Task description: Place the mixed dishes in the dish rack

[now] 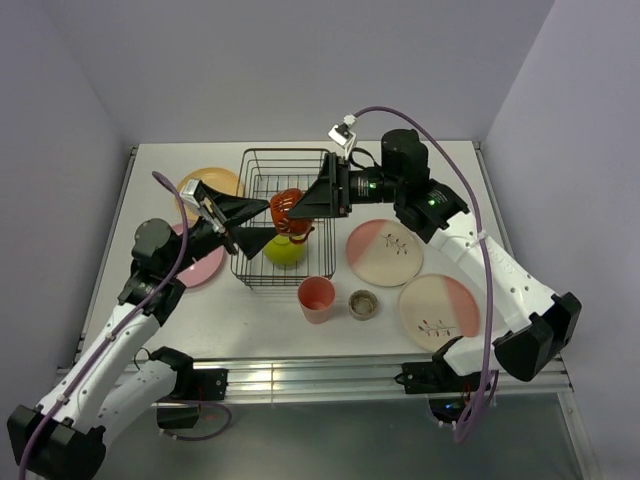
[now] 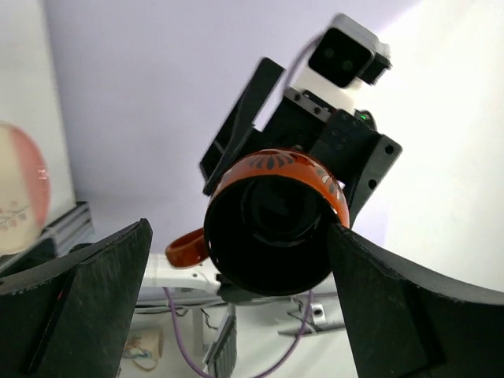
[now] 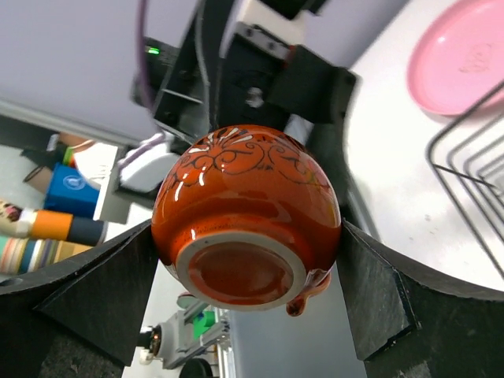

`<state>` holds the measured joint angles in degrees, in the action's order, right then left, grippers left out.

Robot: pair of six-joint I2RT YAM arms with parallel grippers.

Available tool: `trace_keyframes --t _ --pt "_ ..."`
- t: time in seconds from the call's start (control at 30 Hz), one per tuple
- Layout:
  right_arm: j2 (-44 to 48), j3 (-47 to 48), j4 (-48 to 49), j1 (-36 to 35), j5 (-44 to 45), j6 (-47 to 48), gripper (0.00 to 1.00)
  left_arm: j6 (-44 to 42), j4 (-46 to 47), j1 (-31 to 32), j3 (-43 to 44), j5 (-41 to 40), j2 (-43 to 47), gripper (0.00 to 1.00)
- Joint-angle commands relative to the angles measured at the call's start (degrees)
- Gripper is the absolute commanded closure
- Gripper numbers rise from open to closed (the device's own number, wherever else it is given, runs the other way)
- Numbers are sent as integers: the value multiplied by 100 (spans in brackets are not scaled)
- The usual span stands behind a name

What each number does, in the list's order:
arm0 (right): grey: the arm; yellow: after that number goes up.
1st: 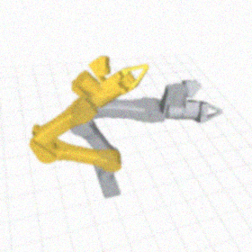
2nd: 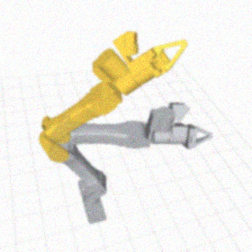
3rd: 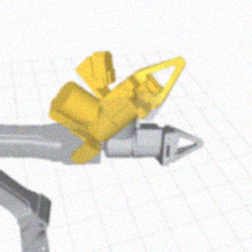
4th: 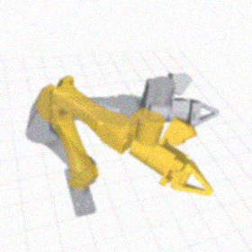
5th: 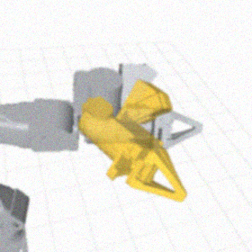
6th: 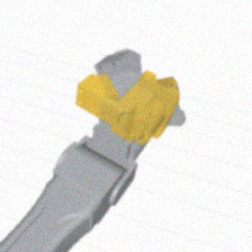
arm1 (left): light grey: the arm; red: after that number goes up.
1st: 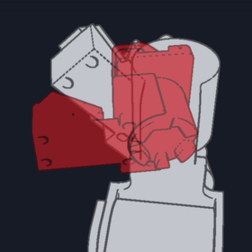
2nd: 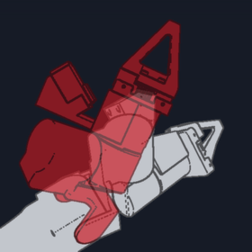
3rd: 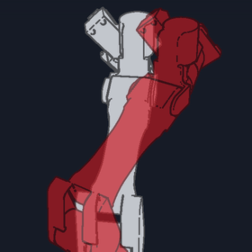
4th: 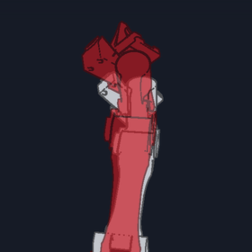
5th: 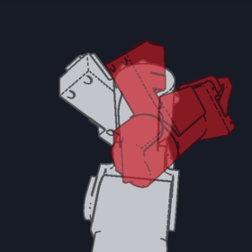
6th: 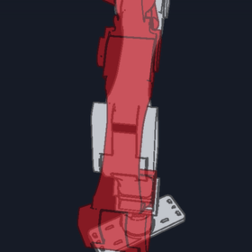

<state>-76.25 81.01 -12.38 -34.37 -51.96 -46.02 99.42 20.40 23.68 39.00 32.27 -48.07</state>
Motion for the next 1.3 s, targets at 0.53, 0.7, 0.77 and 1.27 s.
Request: trace_keyframes --t 0.53,0.7,0.77,1.27 --pt "-2579 2700 -3947 -263 3928 2352 100 -3165 -6690 -839 2789 -1188 -414 5" --pt "-3053 2920 -4009 -509 4756 2633 100 -3095 -6663 -839 2665 -1118 -352 5" --pt "-3194 3008 -4000 -597 5063 2712 100 -3130 -6698 -839 2700 -1135 -361 5" --pt "-4117 3334 -4413 -914 6497 2862 100 -2981 -6751 -839 2560 -1109 -185 5"
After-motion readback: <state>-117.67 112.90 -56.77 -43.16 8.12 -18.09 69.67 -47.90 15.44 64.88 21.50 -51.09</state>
